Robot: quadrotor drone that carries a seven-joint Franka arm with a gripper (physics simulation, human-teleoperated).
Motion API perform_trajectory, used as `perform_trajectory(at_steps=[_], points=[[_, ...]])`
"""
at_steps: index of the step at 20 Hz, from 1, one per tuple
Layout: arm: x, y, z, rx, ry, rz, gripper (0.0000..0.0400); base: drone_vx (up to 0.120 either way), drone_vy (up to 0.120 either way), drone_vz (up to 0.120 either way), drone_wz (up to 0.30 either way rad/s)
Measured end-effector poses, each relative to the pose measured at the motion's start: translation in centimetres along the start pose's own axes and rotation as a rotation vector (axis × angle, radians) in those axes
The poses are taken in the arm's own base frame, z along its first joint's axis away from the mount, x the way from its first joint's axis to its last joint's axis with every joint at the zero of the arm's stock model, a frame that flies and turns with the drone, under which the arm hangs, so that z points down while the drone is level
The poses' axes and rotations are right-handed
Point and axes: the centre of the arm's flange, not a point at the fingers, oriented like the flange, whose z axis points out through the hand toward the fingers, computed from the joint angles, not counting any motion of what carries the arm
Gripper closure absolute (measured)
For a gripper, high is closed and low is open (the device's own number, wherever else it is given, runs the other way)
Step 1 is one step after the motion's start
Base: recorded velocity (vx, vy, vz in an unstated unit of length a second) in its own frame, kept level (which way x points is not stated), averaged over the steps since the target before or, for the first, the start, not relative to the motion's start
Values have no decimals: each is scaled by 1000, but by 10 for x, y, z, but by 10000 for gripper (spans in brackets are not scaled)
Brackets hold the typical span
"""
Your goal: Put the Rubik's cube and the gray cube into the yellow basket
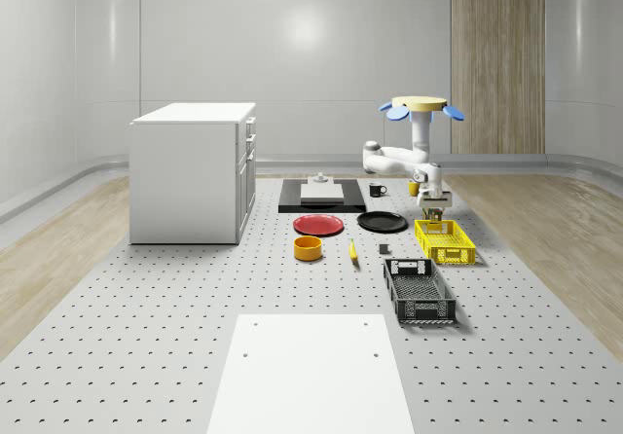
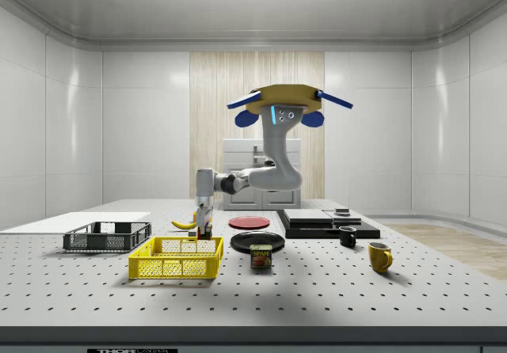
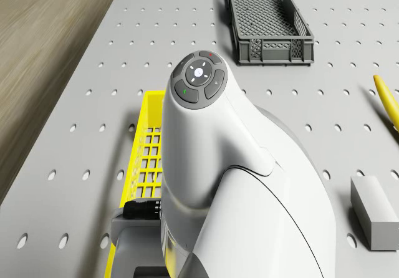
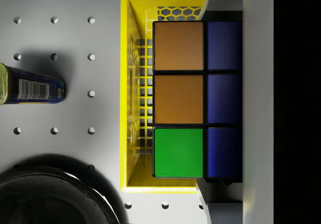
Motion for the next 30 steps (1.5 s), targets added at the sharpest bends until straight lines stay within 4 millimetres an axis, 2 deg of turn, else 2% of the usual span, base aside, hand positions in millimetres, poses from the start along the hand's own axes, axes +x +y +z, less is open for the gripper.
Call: perform_trajectory(at_steps=[6,26,30], points=[[0,0,9,0,0,0,75,7,0,0,0],[0,0,93,0,0,0,75,0,0,0,0],[0,0,101,0,0,0,28,0,0,0,0]])
